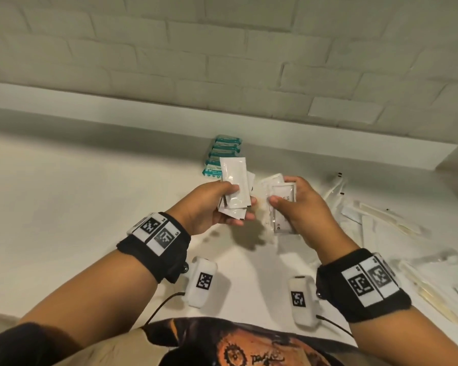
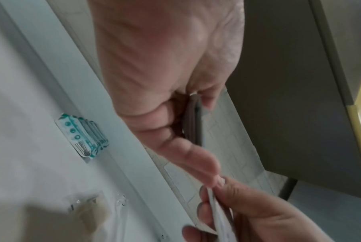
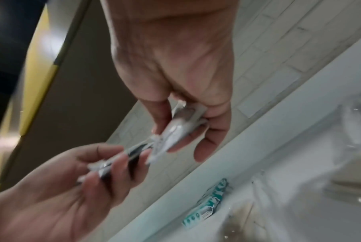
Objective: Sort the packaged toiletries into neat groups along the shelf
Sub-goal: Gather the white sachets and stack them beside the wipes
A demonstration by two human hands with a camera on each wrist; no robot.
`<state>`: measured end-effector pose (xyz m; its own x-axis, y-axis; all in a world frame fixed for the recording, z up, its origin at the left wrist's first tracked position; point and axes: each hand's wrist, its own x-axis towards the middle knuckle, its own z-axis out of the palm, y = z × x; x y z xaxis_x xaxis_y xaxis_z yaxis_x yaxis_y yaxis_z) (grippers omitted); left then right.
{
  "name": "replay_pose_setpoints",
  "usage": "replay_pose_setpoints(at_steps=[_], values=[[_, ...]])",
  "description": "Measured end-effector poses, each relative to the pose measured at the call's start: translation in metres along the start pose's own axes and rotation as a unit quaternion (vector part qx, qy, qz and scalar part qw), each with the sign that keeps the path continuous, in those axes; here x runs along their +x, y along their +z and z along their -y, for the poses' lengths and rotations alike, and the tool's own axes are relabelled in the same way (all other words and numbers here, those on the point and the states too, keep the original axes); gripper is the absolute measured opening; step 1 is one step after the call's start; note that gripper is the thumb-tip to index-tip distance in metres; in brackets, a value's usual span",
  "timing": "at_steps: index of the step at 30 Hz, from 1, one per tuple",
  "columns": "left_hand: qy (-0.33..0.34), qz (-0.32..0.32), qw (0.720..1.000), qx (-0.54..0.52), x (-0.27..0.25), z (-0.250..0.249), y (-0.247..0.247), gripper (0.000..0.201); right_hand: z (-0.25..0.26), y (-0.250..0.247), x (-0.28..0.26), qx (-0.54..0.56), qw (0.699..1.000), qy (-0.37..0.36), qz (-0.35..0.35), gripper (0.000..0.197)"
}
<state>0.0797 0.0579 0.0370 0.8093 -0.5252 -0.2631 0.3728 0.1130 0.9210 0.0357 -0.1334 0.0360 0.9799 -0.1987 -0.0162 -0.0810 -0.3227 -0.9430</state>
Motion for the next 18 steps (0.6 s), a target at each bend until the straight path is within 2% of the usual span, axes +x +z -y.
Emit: replay_pose_setpoints(at_steps=[2, 4, 5, 7, 9, 10, 12, 15, 18], values=[[0.021, -0.012, 0.998, 0.064, -0.001, 0.003, -0.002, 0.026, 0.004, -0.002, 0.004, 0.150, 0.989, 0.007, 0.009, 0.025], [0.039, -0.023, 0.992, 0.116, 0.002, 0.007, -0.001, 0.028, 0.011, 0.001, 0.007, 0.266, 0.962, 0.029, 0.055, 0.024], [0.043, -0.022, 0.991, 0.126, 0.003, 0.009, 0.000, 0.029, 0.015, 0.003, 0.007, 0.293, 0.952, 0.041, 0.078, 0.024], [0.043, -0.019, 0.991, 0.125, 0.005, 0.011, 0.002, 0.025, 0.020, 0.007, 0.008, 0.292, 0.951, 0.043, 0.088, 0.021], [0.041, -0.015, 0.995, 0.094, 0.004, 0.009, 0.003, 0.022, 0.025, 0.005, 0.008, 0.276, 0.960, -0.010, 0.038, 0.021], [0.040, -0.012, 0.997, 0.069, 0.005, 0.007, 0.001, 0.026, 0.027, 0.001, 0.008, 0.270, 0.961, -0.059, 0.012, 0.022], [0.035, -0.018, 0.999, 0.014, 0.006, 0.003, -0.002, 0.030, 0.027, -0.007, 0.009, 0.218, 0.959, -0.183, -0.010, 0.025], [0.026, -0.044, 0.996, -0.077, 0.007, 0.000, -0.005, 0.026, 0.016, -0.014, 0.008, 0.010, 0.950, -0.310, 0.034, 0.025], [0.035, -0.040, 0.993, -0.104, 0.007, -0.001, -0.008, 0.019, 0.000, -0.013, 0.006, -0.215, 0.892, -0.396, 0.035, 0.023]])
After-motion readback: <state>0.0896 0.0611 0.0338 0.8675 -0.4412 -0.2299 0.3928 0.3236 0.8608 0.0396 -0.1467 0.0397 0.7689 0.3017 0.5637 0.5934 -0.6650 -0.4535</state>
